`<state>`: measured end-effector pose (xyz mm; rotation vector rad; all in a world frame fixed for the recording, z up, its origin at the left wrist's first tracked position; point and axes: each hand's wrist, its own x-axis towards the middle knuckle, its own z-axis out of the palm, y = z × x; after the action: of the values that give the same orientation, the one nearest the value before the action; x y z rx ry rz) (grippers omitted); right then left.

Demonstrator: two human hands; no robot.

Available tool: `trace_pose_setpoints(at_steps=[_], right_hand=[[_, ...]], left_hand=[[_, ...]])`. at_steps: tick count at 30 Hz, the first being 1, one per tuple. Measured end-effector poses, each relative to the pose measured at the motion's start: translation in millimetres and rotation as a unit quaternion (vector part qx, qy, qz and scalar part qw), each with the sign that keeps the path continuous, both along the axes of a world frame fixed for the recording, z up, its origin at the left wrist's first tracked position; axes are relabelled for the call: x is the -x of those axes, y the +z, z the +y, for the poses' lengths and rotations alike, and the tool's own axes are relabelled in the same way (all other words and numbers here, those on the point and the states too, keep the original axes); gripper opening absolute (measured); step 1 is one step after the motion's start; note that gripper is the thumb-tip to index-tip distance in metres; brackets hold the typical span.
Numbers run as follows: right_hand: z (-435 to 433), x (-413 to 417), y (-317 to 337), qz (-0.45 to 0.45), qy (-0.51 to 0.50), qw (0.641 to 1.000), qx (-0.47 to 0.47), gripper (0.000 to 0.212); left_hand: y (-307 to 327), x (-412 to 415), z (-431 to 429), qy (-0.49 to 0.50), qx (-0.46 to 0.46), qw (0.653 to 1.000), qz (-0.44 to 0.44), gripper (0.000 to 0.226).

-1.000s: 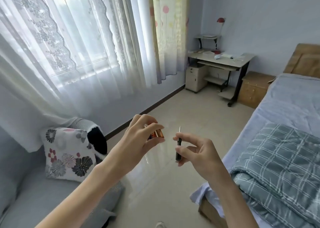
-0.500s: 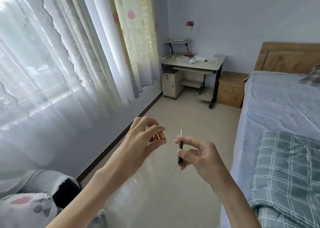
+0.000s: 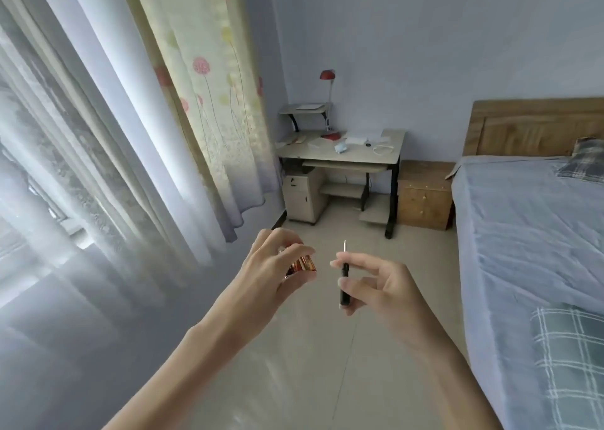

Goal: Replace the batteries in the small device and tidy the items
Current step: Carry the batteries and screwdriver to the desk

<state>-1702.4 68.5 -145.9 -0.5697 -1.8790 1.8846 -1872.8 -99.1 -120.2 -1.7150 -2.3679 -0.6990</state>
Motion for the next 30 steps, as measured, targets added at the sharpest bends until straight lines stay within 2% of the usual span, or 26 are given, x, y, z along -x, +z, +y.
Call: trace_pose_setpoints(at_steps=[1, 2, 4, 11, 19, 26, 30], right_hand=[[35.2, 40.3, 1.5, -0.003, -0.008, 1.000, -0.003, 0.031], [36.9, 44.7, 8.0, -0.011, -0.007, 1.000, -0.013, 0.031], [71.0, 88.0, 7.6, 0.006, -0.012, 1.000, -0.003, 0.031], [81.2, 95.6, -1.7, -0.008, -0.029, 0.999, 0.010, 0.032], [193.7, 228.0, -10.4, -0.022, -0.086, 0.996, -0.003, 0.034], [283.6, 360.0, 11.1, -0.002, -0.140, 0.990, -0.009, 0.037], [327.5, 421.1, 2.0, -0.009, -0.171, 0.985, -0.002, 0.038]], left_hand=[[4.0, 46.3, 38.2, 0.000, -0.006, 1.000, -0.010, 0.045], [10.0, 51.1, 41.3, -0.001, -0.019, 1.000, 0.009, 0.046], [18.4, 96.8, 78.9, 0.006, -0.021, 0.999, -0.026, 0.045], [11.2, 117.8, 96.3, -0.023, -0.006, 1.000, -0.007, 0.035], [-11.4, 268.4, 224.6, -0.072, -0.016, 0.997, -0.010, 0.031], [17.4, 415.2, 327.8, -0.097, -0.021, 0.995, 0.004, 0.047], [19.5, 486.3, 390.1, -0.116, -0.034, 0.993, -0.003, 0.044]])
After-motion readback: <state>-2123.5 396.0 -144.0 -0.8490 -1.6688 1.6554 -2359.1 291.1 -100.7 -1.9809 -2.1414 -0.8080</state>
